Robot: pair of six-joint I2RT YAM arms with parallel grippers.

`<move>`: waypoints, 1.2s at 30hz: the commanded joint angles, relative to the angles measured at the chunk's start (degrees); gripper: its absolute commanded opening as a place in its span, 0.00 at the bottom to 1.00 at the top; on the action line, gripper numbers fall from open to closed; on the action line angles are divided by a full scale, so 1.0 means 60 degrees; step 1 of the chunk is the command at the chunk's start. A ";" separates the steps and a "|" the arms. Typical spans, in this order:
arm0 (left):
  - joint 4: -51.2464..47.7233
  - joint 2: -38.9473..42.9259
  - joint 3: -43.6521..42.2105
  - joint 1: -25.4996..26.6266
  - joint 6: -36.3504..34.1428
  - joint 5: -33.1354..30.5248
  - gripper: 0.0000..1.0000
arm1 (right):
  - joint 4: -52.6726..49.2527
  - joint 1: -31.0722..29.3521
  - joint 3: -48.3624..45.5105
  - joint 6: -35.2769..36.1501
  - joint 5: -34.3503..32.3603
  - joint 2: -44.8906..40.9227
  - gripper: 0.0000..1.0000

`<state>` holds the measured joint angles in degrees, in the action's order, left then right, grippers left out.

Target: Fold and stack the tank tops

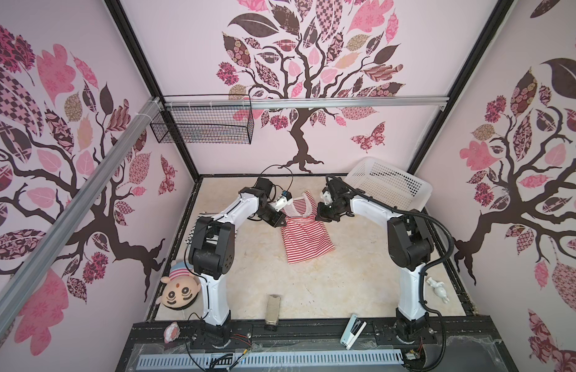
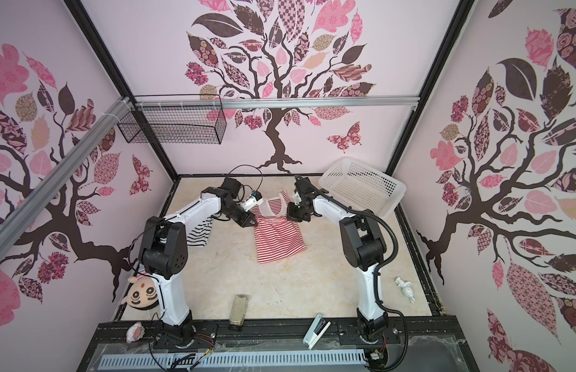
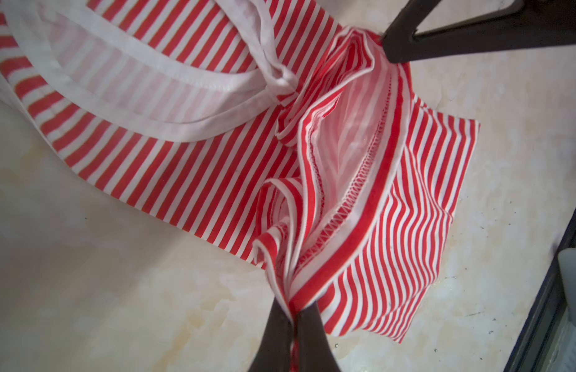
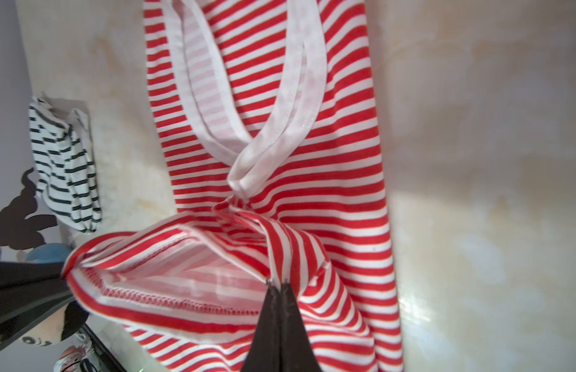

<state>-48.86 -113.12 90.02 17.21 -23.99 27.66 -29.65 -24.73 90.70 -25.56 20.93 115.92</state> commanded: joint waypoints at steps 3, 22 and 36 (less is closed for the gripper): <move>-0.0134 -0.0159 0.0672 0.0204 0.0030 0.0134 0.06 | -0.0157 -0.0066 -0.0127 -0.0189 -0.0329 -0.1185 0.00; 0.0058 -0.1317 0.1182 0.0193 0.0441 -0.1728 0.02 | -0.0221 0.0388 0.1680 -0.0447 0.0247 0.1256 0.24; 0.1340 0.0391 -0.0410 0.0427 0.0912 -0.2406 0.50 | 0.0740 -0.0238 -0.0553 -0.0312 -0.0455 -0.0812 0.33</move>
<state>-44.51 -116.03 90.65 18.59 -19.20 13.15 -25.82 -24.23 88.29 -28.12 19.81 114.48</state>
